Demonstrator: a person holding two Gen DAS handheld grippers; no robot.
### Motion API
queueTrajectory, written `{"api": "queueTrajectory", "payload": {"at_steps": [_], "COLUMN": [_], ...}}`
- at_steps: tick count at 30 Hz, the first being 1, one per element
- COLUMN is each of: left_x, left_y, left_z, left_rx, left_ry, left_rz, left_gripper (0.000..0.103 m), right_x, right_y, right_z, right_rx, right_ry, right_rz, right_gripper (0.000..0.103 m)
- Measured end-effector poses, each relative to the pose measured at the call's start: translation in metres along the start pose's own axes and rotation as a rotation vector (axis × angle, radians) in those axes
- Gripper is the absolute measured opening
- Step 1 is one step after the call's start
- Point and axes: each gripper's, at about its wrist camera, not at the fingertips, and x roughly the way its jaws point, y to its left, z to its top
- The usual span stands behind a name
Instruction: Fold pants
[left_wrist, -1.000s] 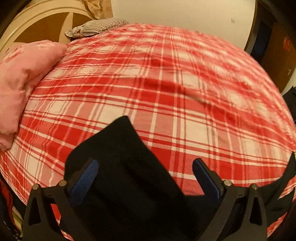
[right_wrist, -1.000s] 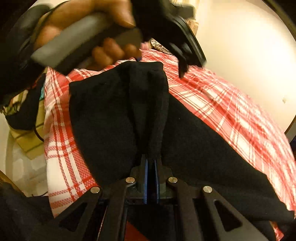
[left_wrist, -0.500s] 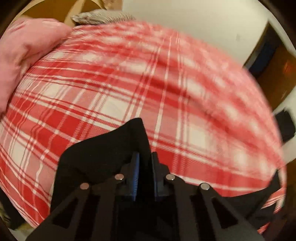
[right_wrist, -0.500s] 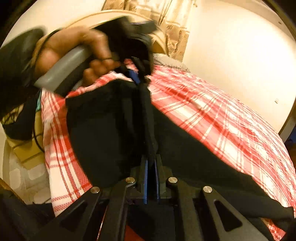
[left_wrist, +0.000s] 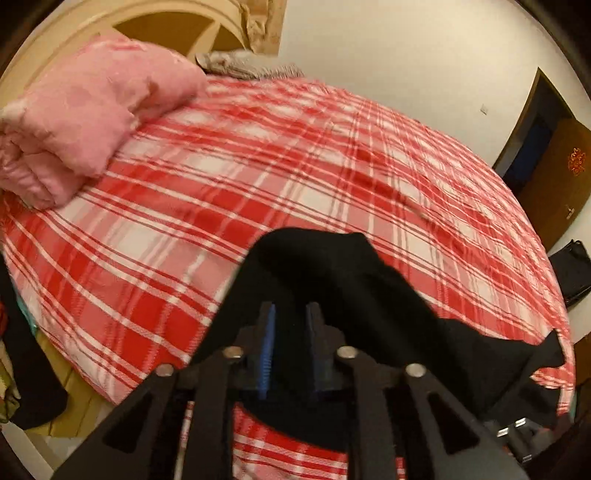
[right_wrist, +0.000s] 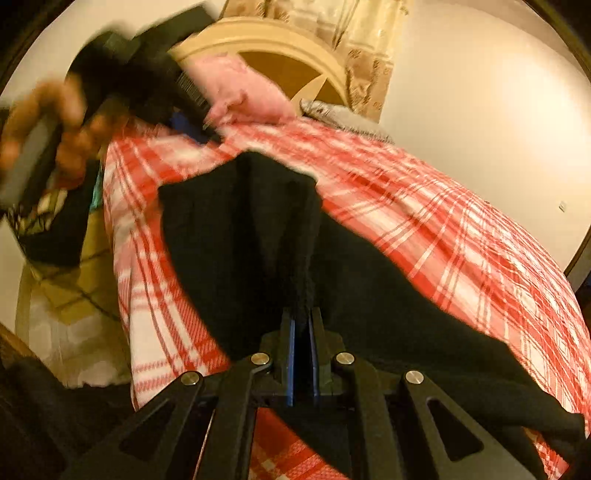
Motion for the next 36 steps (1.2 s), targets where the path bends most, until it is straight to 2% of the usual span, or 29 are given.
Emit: {"api": "queueTrajectory", "payload": {"at_steps": [1, 2, 3, 5, 7, 10, 16, 17, 19, 20, 21, 22, 23, 26, 30, 33, 36], "left_x": [0.004, 0.007, 0.010, 0.019, 0.042, 0.070, 0.107, 0.111, 0.114, 0.113, 0.113, 0.109, 0.104, 0.077, 0.020, -0.009, -0.013], "left_y": [-0.008, -0.014, -0.025, -0.044, -0.070, -0.094, -0.111, -0.109, -0.105, -0.102, -0.099, -0.094, -0.088, -0.072, -0.038, -0.012, 0.010], "left_z": [0.008, 0.013, 0.022, 0.035, 0.047, 0.047, 0.035, 0.033, 0.029, 0.027, 0.028, 0.029, 0.030, 0.032, 0.023, 0.004, -0.017], "left_rx": [0.004, 0.013, 0.034, 0.096, 0.176, 0.236, 0.298, 0.298, 0.305, 0.307, 0.301, 0.282, 0.259, 0.178, 0.058, 0.015, -0.016], "left_ry": [0.025, 0.029, 0.022, 0.005, 0.022, 0.102, 0.206, 0.223, 0.239, 0.240, 0.238, 0.226, 0.210, 0.119, -0.033, -0.090, -0.088], "left_rz": [-0.040, -0.057, -0.065, -0.049, 0.027, 0.061, 0.225, 0.242, 0.237, 0.237, 0.229, 0.193, 0.153, 0.053, -0.089, -0.088, -0.050], "left_gripper": [0.045, 0.064, 0.076, 0.078, 0.078, 0.078, 0.078, 0.077, 0.054, 0.033, 0.024, 0.022, 0.013, 0.011, 0.011, 0.011, 0.011], "right_x": [0.003, 0.007, 0.013, 0.017, 0.017, 0.017, 0.016, 0.016, 0.015, 0.015, 0.015, 0.014, 0.013, 0.008, -0.001, -0.004, -0.006], "right_y": [0.004, 0.008, 0.014, 0.019, 0.021, 0.021, 0.036, 0.038, 0.038, 0.036, 0.034, 0.033, 0.030, 0.019, -0.003, -0.006, 0.001], "right_z": [-0.003, -0.007, -0.012, -0.018, -0.020, -0.022, -0.030, -0.031, -0.031, -0.031, -0.030, -0.030, -0.030, -0.028, -0.022, -0.017, -0.017], "right_rx": [-0.018, -0.040, -0.066, -0.092, -0.102, -0.102, -0.188, -0.204, -0.204, -0.197, -0.186, -0.178, -0.168, -0.103, 0.012, 0.025, -0.002], "right_ry": [0.010, 0.020, 0.031, 0.035, 0.027, 0.021, -0.007, -0.011, -0.015, -0.015, -0.016, -0.016, -0.018, -0.027, -0.053, -0.070, -0.072], "right_rz": [-0.004, -0.012, -0.026, -0.050, -0.065, -0.072, -0.135, -0.147, -0.149, -0.145, -0.139, -0.135, -0.130, -0.106, -0.070, -0.059, -0.057], "right_gripper": [0.006, 0.006, 0.006, 0.006, 0.007, 0.007, 0.007, 0.007, 0.007, 0.007, 0.007, 0.007, 0.007, 0.007, 0.007, 0.007, 0.007]}}
